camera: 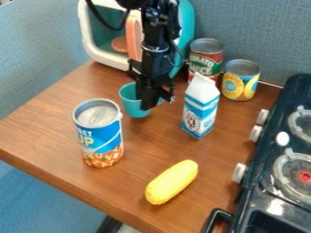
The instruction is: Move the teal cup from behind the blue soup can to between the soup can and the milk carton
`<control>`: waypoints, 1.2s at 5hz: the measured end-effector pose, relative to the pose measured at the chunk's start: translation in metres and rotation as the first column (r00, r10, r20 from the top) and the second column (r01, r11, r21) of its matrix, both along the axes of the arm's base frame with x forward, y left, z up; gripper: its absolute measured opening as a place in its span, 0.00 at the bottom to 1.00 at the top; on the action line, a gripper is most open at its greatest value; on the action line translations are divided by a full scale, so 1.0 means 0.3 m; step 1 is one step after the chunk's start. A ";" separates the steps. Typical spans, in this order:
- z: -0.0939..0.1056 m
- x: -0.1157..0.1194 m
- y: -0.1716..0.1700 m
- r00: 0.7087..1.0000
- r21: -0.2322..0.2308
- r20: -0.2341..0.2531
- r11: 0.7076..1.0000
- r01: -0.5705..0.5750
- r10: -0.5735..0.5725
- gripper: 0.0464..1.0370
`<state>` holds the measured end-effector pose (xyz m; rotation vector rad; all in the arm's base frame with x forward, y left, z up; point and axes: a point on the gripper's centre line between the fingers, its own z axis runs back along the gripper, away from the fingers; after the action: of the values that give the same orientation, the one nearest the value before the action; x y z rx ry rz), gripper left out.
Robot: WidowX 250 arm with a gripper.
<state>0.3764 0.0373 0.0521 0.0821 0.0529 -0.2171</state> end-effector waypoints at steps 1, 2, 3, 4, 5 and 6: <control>-0.026 0.007 -0.005 1.000 -0.007 0.000 1.000 0.018 -0.018 0.05; -0.037 0.018 -0.003 1.000 -0.009 -0.001 1.000 0.017 -0.017 0.07; -0.037 0.015 -0.004 1.000 -0.006 -0.005 1.000 -0.013 0.013 0.28; -0.018 0.032 -0.007 0.999 -0.038 0.018 0.998 -0.039 0.040 0.58; 0.040 0.044 0.063 0.990 -0.099 0.067 0.988 -0.119 0.126 0.87; 0.155 0.049 0.138 0.969 -0.148 0.155 0.975 -0.167 0.190 0.97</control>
<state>0.3910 0.0788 0.0985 -0.0389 -0.1225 -0.0319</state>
